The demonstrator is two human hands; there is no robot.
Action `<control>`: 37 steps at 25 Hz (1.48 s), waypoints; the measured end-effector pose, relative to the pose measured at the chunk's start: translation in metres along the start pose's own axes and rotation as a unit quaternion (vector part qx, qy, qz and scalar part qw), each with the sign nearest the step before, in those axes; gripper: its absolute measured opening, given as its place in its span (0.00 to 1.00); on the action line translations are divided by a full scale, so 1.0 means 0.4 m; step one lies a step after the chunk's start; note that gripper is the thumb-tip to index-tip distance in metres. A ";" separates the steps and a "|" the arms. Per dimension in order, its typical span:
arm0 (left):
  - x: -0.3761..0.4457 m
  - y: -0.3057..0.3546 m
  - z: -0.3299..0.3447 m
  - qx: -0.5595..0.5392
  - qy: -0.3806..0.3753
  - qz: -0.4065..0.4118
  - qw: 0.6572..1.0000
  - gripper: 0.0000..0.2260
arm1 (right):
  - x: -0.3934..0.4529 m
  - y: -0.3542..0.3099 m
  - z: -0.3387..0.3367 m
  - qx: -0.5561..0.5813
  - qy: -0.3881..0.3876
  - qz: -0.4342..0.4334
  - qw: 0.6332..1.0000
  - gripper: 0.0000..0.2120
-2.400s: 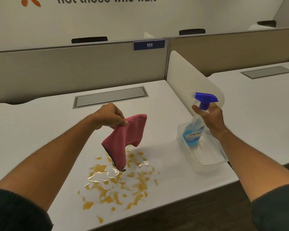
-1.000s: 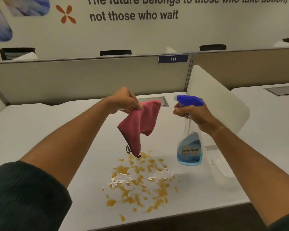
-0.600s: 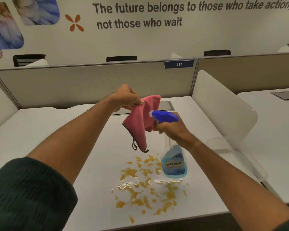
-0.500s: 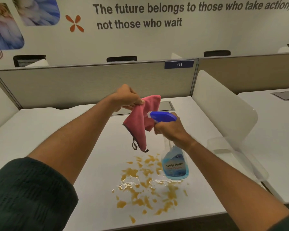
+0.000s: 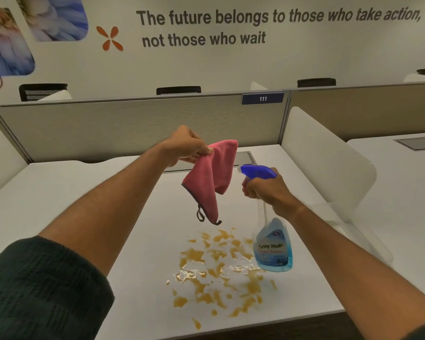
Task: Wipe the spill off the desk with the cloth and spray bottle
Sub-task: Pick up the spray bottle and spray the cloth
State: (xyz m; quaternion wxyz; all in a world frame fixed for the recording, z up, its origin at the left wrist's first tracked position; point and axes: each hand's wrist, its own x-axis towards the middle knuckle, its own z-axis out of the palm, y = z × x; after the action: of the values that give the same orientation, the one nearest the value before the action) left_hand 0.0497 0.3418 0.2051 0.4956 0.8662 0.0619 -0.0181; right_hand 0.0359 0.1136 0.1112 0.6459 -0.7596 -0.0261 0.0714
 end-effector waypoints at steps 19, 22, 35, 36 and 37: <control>0.015 -0.007 0.137 -0.020 -0.033 0.005 0.999 0.03 | -0.008 0.129 -0.212 0.091 0.190 -0.058 0.976 0.13; 0.011 -0.013 0.151 -0.008 -0.029 0.008 1.000 0.03 | 0.017 0.146 -0.234 0.079 0.216 -0.049 0.972 0.21; 0.008 -0.045 0.156 0.021 0.002 -0.013 1.000 0.03 | 0.162 0.146 -0.225 0.030 0.267 -0.032 0.963 0.27; 0.008 -0.047 0.155 0.023 0.003 -0.015 1.000 0.03 | 0.172 0.148 -0.221 0.031 0.266 -0.029 0.963 0.28; 0.008 -0.049 0.155 0.026 0.004 -0.016 1.000 0.02 | 0.179 0.149 -0.218 0.029 0.266 -0.027 0.963 0.29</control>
State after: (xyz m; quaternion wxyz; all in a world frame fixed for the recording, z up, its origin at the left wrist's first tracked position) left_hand 0.0522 0.2986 0.1565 0.4721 0.8778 0.0776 -0.0242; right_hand 0.1161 0.0281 0.0607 0.6530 -0.7313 0.1283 -0.1494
